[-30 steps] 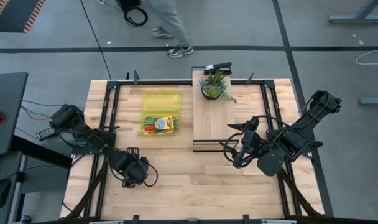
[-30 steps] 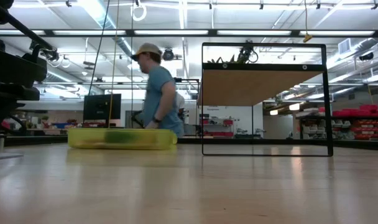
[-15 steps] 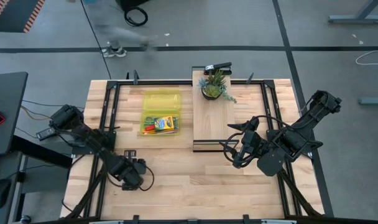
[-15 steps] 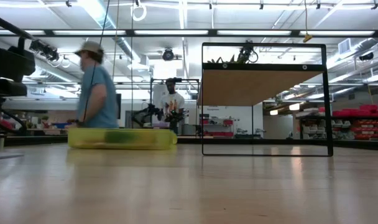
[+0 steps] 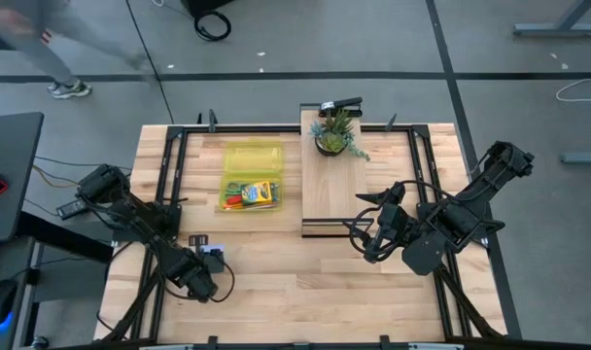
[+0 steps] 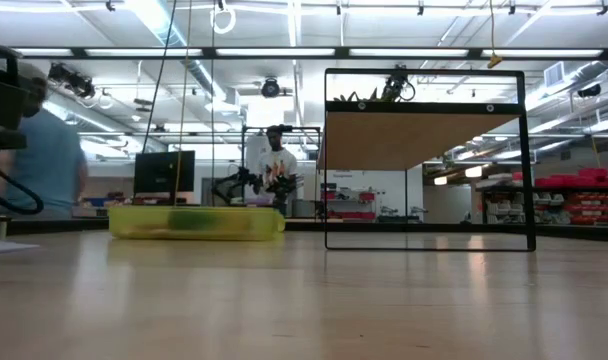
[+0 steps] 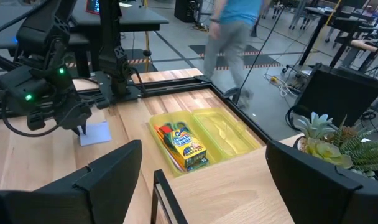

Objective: Pack school essentials
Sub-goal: Put the purple sticky notes into the yellow supply box

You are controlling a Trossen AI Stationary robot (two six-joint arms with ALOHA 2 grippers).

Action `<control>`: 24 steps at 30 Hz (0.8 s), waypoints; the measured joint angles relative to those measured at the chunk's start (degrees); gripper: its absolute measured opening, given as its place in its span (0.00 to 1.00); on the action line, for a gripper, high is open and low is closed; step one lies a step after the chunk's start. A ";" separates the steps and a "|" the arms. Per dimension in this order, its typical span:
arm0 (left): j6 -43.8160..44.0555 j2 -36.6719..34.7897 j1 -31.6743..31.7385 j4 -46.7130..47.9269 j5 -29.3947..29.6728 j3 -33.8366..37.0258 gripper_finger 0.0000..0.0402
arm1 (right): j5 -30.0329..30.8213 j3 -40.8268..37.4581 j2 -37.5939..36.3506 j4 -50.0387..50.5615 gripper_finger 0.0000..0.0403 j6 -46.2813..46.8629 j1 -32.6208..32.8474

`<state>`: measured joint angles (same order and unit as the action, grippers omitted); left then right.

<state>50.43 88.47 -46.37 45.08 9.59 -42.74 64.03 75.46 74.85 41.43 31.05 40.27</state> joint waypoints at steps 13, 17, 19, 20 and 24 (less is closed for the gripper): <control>-0.43 0.04 -0.45 4.06 1.23 -1.09 0.00 | 0.00 0.00 0.00 -0.02 0.87 0.78 0.00; -1.82 0.04 -0.46 5.10 2.82 -3.37 0.00 | 0.00 0.00 0.00 -0.02 0.87 0.68 0.00; -2.11 0.04 -0.46 5.98 3.36 -4.77 0.00 | 0.00 0.00 0.00 -0.02 0.87 0.68 0.00; -2.16 0.04 -0.46 6.34 3.79 -5.36 0.00 | 0.00 0.00 -0.01 -0.02 0.87 0.68 0.00; -1.77 0.04 -0.46 8.79 5.73 -7.32 0.00 | 0.00 0.00 0.00 -0.02 0.87 0.65 0.00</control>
<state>48.66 88.50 -46.83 53.87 15.32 -50.06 64.03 75.46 74.85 41.41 31.69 40.27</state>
